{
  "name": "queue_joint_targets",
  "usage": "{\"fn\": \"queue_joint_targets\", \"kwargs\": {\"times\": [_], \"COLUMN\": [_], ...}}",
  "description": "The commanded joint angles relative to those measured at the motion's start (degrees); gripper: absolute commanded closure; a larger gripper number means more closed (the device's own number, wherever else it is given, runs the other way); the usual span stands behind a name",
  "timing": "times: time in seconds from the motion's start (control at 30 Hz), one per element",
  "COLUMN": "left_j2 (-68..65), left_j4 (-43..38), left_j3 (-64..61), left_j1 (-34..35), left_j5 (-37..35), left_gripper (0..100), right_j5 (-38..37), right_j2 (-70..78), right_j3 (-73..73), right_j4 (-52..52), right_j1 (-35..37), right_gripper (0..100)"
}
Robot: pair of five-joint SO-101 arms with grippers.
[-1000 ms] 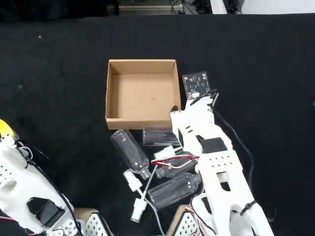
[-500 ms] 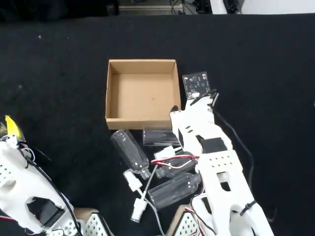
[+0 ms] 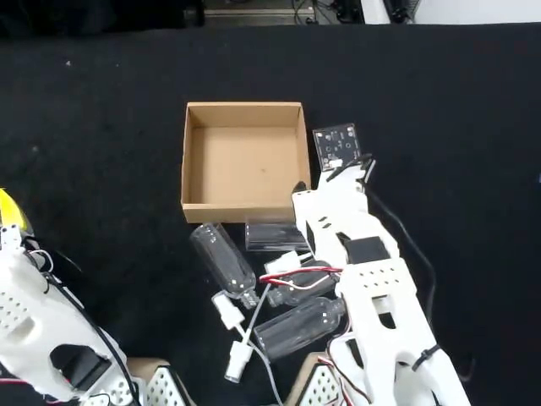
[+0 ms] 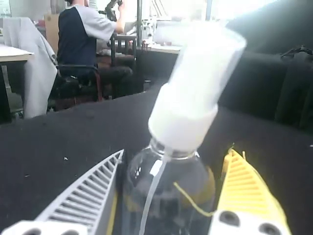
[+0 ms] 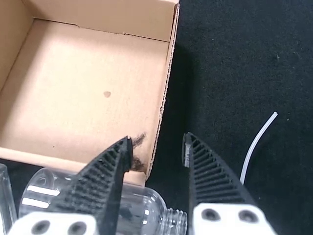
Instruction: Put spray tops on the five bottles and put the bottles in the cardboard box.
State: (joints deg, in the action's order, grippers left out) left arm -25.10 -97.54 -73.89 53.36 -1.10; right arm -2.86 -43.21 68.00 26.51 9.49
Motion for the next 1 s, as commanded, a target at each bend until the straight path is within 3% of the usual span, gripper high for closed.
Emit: {"fn": "queue_joint_targets", "kwargs": {"times": [0.0, 0.6, 0.67, 0.8, 0.87, 0.97], "left_j2": [3.3, 3.3, 3.4, 3.8, 3.8, 4.0], "left_j4": [2.6, 3.3, 3.3, 3.2, 3.2, 3.2], "left_j3": [0.0, 0.3, 0.3, 0.3, 0.3, -0.3], "left_j1": [-0.1, -0.2, -0.2, -0.2, -0.3, -1.7], "left_j5": [-0.5, -0.5, -0.5, -0.5, -0.5, -0.6], "left_gripper": [71, 72, 76, 99, 93, 97], "right_j5": [-0.3, -0.3, -0.3, -0.3, -0.3, -0.3], "right_j2": [-2.2, -2.2, -2.2, -2.2, -2.2, -2.2], "right_j3": [-0.2, -0.2, -0.2, -0.2, -0.2, -0.2], "right_j4": [-1.7, -1.6, -1.6, -1.6, -1.6, -1.6], "right_j1": [-1.2, -1.2, -1.2, -1.2, -1.2, -1.2], "right_gripper": [84.3, 84.3, 84.3, 84.3, 84.3, 84.3]}}
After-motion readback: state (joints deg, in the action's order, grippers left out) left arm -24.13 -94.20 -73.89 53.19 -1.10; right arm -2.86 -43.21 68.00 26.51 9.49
